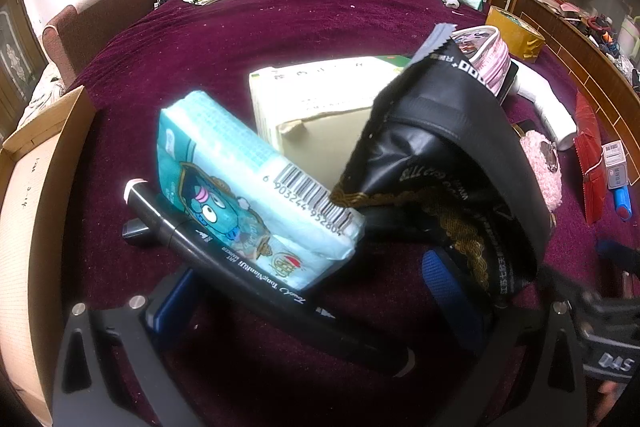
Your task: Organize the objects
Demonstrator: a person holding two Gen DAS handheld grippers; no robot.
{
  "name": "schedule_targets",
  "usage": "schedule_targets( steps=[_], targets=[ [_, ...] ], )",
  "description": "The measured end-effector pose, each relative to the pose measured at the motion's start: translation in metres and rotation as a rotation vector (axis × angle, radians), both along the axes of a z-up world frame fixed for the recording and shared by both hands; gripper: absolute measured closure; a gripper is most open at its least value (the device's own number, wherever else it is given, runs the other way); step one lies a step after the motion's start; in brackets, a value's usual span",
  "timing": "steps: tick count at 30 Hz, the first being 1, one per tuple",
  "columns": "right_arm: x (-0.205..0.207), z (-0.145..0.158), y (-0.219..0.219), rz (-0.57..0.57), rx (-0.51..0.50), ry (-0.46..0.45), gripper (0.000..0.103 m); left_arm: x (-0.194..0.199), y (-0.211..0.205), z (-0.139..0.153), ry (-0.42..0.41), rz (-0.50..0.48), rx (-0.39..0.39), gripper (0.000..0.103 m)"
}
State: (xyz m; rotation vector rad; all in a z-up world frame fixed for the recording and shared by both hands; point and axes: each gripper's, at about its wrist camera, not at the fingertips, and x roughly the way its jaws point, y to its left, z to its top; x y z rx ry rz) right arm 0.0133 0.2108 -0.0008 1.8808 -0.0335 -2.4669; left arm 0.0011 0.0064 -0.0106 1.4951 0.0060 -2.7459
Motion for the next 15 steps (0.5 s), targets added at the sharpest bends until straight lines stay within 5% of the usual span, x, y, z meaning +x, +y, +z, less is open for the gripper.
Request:
schedule_targets(
  steps=[8, 15],
  targets=[
    [0.014, 0.061, 0.055, -0.109, -0.292, 0.067, 0.0, 0.0, 0.0, 0.0, 0.0, 0.001, 0.0, 0.0],
    [-0.043, 0.058, 0.135, -0.566, -0.486, 0.002, 0.0, 0.0, 0.0, 0.0, 0.0, 0.003, 0.0, 0.0]
  ],
)
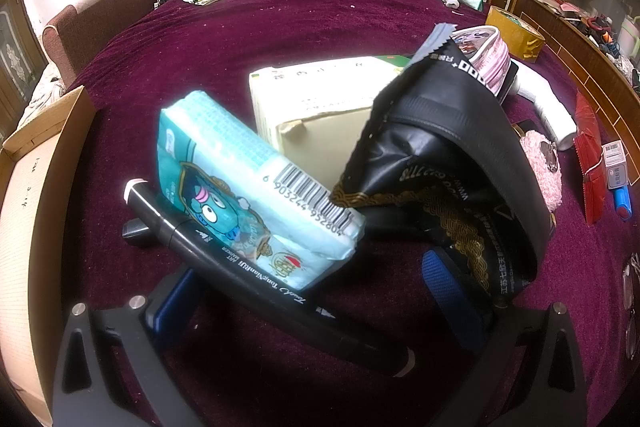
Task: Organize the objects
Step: 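Grasp the teal tissue pack with the left tool while the right tool grasps the red foil bag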
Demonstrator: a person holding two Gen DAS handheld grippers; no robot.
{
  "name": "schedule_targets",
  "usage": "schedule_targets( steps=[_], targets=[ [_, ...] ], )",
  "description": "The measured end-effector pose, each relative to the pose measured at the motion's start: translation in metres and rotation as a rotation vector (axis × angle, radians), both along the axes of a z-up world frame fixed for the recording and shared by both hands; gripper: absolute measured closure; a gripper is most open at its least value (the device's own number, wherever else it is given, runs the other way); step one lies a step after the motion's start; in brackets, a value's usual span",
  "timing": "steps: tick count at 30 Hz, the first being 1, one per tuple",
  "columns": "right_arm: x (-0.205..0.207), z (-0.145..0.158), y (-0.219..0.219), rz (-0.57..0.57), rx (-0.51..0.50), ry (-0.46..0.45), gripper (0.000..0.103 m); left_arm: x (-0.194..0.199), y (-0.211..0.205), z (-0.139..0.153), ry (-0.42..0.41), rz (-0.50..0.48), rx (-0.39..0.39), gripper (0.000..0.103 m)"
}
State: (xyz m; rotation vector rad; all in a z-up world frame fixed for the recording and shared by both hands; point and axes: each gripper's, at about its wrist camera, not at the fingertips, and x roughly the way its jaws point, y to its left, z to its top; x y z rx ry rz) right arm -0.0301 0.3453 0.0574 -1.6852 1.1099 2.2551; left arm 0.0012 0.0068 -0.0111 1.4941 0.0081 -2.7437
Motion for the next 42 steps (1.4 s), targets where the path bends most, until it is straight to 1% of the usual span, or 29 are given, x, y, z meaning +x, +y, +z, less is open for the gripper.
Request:
schedule_targets(
  steps=[2, 4, 7, 8, 9, 10, 12, 13, 15, 17, 19, 20, 21, 22, 23, 24, 25, 29, 35, 40, 42],
  targets=[
    [-0.013, -0.01, 0.007, -0.041, -0.031, -0.013, 0.0, 0.0, -0.001, 0.001, -0.001, -0.004, 0.0, 0.0],
    [-0.023, -0.013, 0.003, -0.053, -0.04, -0.023, 0.0, 0.0, -0.001, 0.001, -0.022, -0.033, 0.002, 0.0],
    [-0.034, -0.02, -0.007, -0.05, -0.037, -0.037, 0.002, -0.001, -0.003, 0.003, -0.062, -0.069, 0.02, 0.0],
    [-0.039, -0.022, -0.01, -0.056, -0.035, -0.039, 0.002, 0.002, -0.012, 0.01, -0.065, -0.073, 0.027, 0.0],
    [-0.042, -0.026, -0.008, -0.056, -0.025, -0.041, 0.003, -0.002, -0.007, 0.012, -0.069, -0.085, 0.044, 0.0],
    [-0.044, -0.027, -0.008, -0.056, -0.019, -0.047, 0.004, 0.002, -0.008, 0.014, -0.064, -0.091, 0.058, 0.0],
    [-0.051, -0.035, -0.006, -0.072, -0.02, -0.064, 0.012, 0.01, -0.009, 0.019, -0.064, -0.098, 0.075, 0.0],
    [-0.053, -0.038, -0.005, -0.082, -0.021, -0.079, 0.013, 0.014, -0.014, 0.021, -0.065, -0.097, 0.082, 0.0],
    [-0.056, -0.046, -0.001, -0.101, -0.03, -0.099, 0.023, 0.028, -0.028, 0.022, -0.054, -0.1, 0.108, 0.0],
    [-0.06, -0.05, 0.0, -0.105, -0.029, -0.097, 0.022, 0.034, -0.033, 0.029, -0.019, -0.103, 0.127, 0.0],
    [-0.063, -0.048, -0.003, -0.08, -0.008, -0.092, 0.022, 0.038, -0.038, 0.038, 0.008, -0.101, 0.131, 0.0],
    [-0.067, -0.046, -0.006, -0.05, 0.001, -0.079, 0.027, 0.04, -0.039, 0.04, 0.017, -0.103, 0.131, 0.0],
    [-0.067, -0.044, -0.006, -0.035, -0.006, -0.064, 0.036, 0.041, -0.04, 0.043, 0.026, -0.106, 0.126, 0.0],
    [-0.068, -0.042, -0.008, -0.004, -0.012, -0.048, 0.037, 0.04, -0.041, 0.046, 0.029, -0.107, 0.127, 0.0],
    [-0.068, -0.039, -0.011, 0.028, 0.009, -0.054, 0.04, 0.04, -0.042, 0.048, 0.028, -0.108, 0.134, 0.0],
    [-0.066, -0.037, -0.014, 0.052, 0.027, -0.051, 0.043, 0.039, -0.045, 0.05, 0.025, -0.109, 0.148, 0.0],
    [-0.063, -0.034, -0.018, 0.08, 0.042, -0.042, 0.044, 0.037, -0.048, 0.052, 0.022, -0.106, 0.158, 0.0],
    [-0.04, -0.032, -0.02, 0.132, 0.031, -0.02, 0.046, 0.029, -0.064, 0.065, 0.02, -0.101, 0.202, 0.0],
    [0.004, -0.018, -0.029, 0.186, -0.015, 0.05, 0.046, 0.01, -0.078, 0.084, 0.029, -0.134, 0.181, 0.0],
    [0.032, -0.01, -0.037, 0.209, -0.032, 0.08, 0.046, -0.002, -0.085, 0.081, -0.008, -0.129, 0.174, 0.0],
    [0.039, -0.008, -0.041, 0.217, -0.035, 0.086, 0.046, -0.002, -0.087, 0.08, -0.014, -0.113, 0.202, 0.0]
  ],
)
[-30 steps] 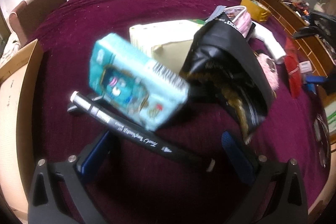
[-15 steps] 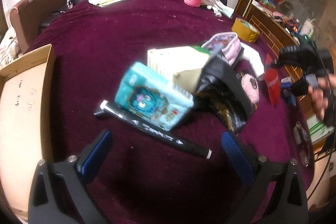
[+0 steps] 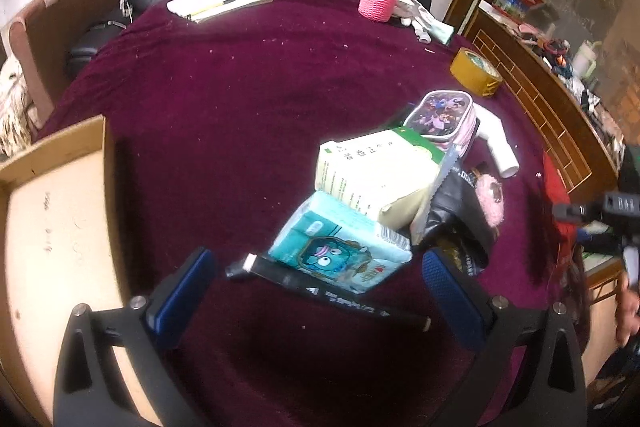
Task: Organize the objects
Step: 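Grasp the teal tissue pack with the left tool while the right tool grasps the red foil bag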
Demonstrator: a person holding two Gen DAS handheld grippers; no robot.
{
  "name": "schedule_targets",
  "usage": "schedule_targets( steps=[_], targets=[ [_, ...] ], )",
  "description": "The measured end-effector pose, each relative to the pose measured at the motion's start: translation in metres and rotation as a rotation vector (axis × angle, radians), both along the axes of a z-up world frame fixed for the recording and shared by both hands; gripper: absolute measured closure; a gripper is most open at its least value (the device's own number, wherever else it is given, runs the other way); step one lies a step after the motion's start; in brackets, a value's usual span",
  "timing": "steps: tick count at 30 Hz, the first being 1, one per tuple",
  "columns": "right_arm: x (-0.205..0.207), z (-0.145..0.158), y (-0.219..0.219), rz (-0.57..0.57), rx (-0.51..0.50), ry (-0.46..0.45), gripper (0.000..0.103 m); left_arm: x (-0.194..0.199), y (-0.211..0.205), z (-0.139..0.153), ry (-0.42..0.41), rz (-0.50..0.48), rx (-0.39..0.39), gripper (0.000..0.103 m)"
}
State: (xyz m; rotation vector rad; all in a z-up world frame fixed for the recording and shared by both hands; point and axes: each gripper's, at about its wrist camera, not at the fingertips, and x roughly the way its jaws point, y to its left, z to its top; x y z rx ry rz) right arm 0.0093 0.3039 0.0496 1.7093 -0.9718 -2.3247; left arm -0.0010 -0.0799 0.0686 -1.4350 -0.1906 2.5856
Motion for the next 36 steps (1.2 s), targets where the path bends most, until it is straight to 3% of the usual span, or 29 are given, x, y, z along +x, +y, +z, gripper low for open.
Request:
schedule_targets(
  steps=[4, 6, 10, 13, 15, 19, 28, 30, 32, 33, 36],
  targets=[
    [0.008, 0.002, -0.005, 0.01, 0.014, 0.005, 0.046, -0.002, -0.01, -0.003, -0.055, 0.11, 0.118, 0.0],
    [0.009, 0.001, -0.005, 0.011, 0.012, 0.004, 0.046, -0.007, -0.012, -0.008, -0.096, 0.152, 0.171, 0.006],
    [0.013, 0.001, -0.008, 0.023, 0.011, 0.004, 0.046, -0.02, -0.001, -0.02, -0.154, 0.162, 0.161, 0.033],
    [0.016, 0.002, -0.01, 0.042, 0.017, 0.011, 0.046, -0.031, 0.004, -0.025, -0.164, 0.181, 0.136, 0.034],
    [0.018, 0.002, -0.011, 0.06, 0.02, 0.015, 0.046, -0.04, 0.004, -0.03, -0.176, 0.182, 0.166, 0.034],
    [0.023, 0.005, -0.016, 0.099, 0.034, 0.03, 0.046, -0.05, 0.017, -0.035, -0.168, 0.125, 0.128, 0.036],
    [0.028, 0.003, -0.027, 0.163, 0.039, 0.043, 0.046, -0.029, 0.023, -0.034, -0.144, 0.049, 0.061, 0.029],
    [0.027, 0.004, -0.031, 0.179, 0.036, 0.051, 0.046, -0.03, 0.023, -0.033, -0.121, 0.047, 0.047, 0.04],
    [0.028, 0.008, -0.039, 0.207, 0.047, 0.069, 0.046, -0.03, 0.02, -0.034, -0.103, 0.058, 0.039, 0.078],
    [0.029, 0.009, -0.041, 0.215, 0.05, 0.075, 0.046, -0.03, 0.017, -0.034, -0.108, 0.066, 0.038, 0.086],
    [0.029, 0.013, -0.05, 0.242, 0.063, 0.092, 0.046, -0.025, 0.007, -0.036, -0.117, 0.081, 0.08, 0.09]
  ],
)
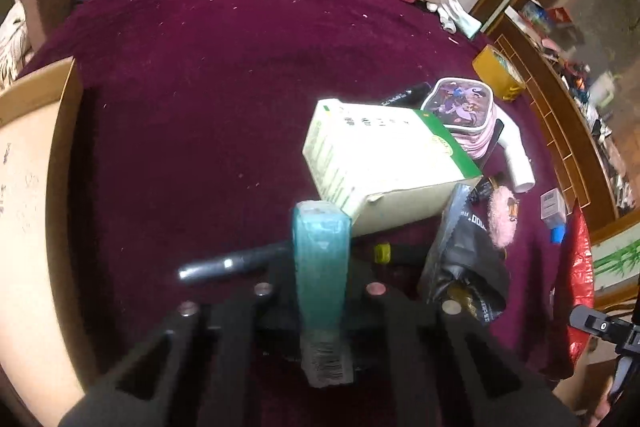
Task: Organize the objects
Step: 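Grasp the teal tissue pack with the left tool while the right tool grasps the red foil bag, then lower the tissue pack and red bag into the cardboard box and release both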
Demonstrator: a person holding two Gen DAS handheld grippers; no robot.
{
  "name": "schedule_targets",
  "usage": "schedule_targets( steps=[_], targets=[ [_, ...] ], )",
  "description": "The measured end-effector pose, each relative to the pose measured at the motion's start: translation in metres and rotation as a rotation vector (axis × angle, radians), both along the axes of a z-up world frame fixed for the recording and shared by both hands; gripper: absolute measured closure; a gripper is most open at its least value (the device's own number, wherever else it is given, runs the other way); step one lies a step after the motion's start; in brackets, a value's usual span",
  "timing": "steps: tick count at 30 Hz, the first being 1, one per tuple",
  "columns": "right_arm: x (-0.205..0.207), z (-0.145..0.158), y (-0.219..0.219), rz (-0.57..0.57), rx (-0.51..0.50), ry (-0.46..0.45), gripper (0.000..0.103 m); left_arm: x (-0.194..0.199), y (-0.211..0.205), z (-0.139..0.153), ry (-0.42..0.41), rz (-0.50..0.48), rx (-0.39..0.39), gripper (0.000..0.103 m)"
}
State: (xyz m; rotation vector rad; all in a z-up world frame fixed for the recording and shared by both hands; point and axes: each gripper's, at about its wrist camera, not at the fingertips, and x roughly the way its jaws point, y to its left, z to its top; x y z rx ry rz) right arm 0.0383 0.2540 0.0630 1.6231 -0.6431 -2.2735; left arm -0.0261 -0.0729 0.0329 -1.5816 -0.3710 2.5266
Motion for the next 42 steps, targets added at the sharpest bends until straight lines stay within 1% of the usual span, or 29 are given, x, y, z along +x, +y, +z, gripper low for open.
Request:
schedule_targets(
  steps=[1, 4, 6, 9, 12, 14, 18, 21, 24, 28, 30, 32, 33, 35, 38, 40, 42],
  targets=[
    [0.0, 0.001, -0.002, 0.005, 0.002, 0.003, 0.046, 0.002, -0.002, 0.0, 0.0, 0.006, -0.003, 0.09],
    [-0.001, 0.005, -0.012, 0.029, 0.014, 0.017, 0.046, 0.009, -0.009, 0.004, 0.002, 0.019, 0.04, 0.091],
    [-0.002, 0.01, -0.02, 0.049, 0.018, 0.03, 0.046, 0.016, -0.011, 0.012, 0.023, 0.016, 0.04, 0.091],
    [-0.004, 0.016, -0.031, 0.076, 0.024, 0.046, 0.046, 0.023, -0.017, 0.025, 0.043, 0.016, 0.065, 0.091],
    [-0.008, 0.021, -0.051, 0.12, 0.023, 0.058, 0.046, 0.033, -0.03, 0.04, 0.066, 0.029, 0.079, 0.091],
    [-0.011, 0.025, -0.073, 0.166, 0.026, 0.064, 0.046, 0.04, -0.04, 0.049, 0.08, 0.04, 0.079, 0.09],
    [-0.014, 0.027, -0.111, 0.246, 0.031, 0.065, 0.045, 0.056, -0.072, 0.066, 0.108, 0.088, 0.079, 0.09],
    [-0.017, 0.031, -0.148, 0.32, 0.036, 0.063, 0.045, 0.067, -0.1, 0.074, 0.126, 0.136, 0.064, 0.09],
    [-0.019, 0.035, -0.192, 0.405, 0.036, 0.067, 0.045, 0.079, -0.138, 0.076, 0.13, 0.2, 0.049, 0.09],
    [-0.021, 0.042, -0.259, 0.524, 0.04, 0.079, 0.045, 0.09, -0.185, 0.076, 0.119, 0.266, 0.021, 0.09],
    [-0.026, 0.042, -0.288, 0.564, 0.043, 0.071, 0.045, 0.094, -0.209, 0.074, 0.112, 0.295, 0.022, 0.09],
    [-0.034, 0.04, -0.327, 0.605, 0.049, 0.062, 0.045, 0.094, -0.228, 0.072, 0.104, 0.315, 0.003, 0.09],
    [-0.036, 0.038, -0.337, 0.615, 0.053, 0.059, 0.045, 0.093, -0.237, 0.071, 0.101, 0.32, -0.003, 0.09],
    [-0.046, 0.032, -0.372, 0.652, 0.065, 0.047, 0.045, 0.088, -0.253, 0.066, 0.089, 0.318, -0.001, 0.09],
    [-0.058, 0.02, -0.409, 0.692, 0.095, 0.046, 0.045, 0.075, -0.27, 0.055, 0.057, 0.293, -0.004, 0.09],
    [-0.069, 0.007, -0.433, 0.717, 0.125, 0.042, 0.045, 0.064, -0.281, 0.047, 0.033, 0.282, -0.006, 0.09],
    [-0.08, -0.01, -0.452, 0.724, 0.149, 0.018, 0.045, 0.052, -0.29, 0.039, 0.014, 0.261, -0.001, 0.09]
  ],
)
